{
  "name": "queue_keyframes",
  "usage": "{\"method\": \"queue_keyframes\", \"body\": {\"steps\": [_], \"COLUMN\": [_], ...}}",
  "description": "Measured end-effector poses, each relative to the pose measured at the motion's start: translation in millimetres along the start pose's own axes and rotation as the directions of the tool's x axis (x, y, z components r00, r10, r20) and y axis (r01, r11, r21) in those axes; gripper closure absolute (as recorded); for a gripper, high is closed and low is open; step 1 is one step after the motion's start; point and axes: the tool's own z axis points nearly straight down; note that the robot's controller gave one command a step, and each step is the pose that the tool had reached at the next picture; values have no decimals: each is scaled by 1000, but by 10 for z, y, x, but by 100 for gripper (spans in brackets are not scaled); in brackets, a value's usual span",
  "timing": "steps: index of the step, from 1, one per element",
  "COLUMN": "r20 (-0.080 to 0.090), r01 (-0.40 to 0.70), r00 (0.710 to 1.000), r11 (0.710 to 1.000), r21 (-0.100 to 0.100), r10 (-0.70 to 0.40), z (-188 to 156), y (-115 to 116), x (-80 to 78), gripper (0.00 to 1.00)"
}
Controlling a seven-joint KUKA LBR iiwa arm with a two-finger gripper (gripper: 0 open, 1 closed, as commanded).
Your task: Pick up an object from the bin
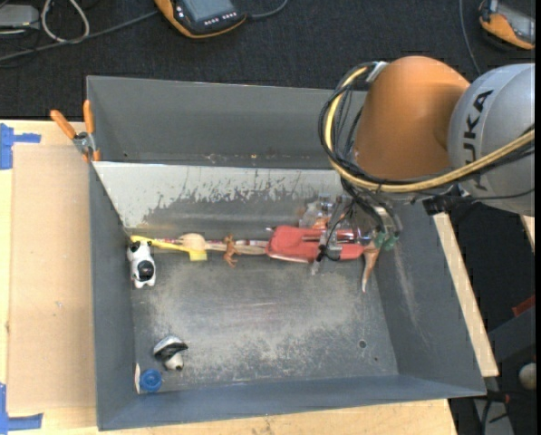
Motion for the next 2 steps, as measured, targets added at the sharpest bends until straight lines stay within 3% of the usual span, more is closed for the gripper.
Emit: {"method": "queue_keyframes", "body": {"steps": [1, 2], "r20": [20, 4], "r01": [-12, 202], "r00": [1000, 979], "r11": [1000, 979], "r21": [-1, 2], "r10": [12, -202], "z": [-130, -63], "y": [-6, 335], "x": [-78, -96], "gripper": [100, 100]}}
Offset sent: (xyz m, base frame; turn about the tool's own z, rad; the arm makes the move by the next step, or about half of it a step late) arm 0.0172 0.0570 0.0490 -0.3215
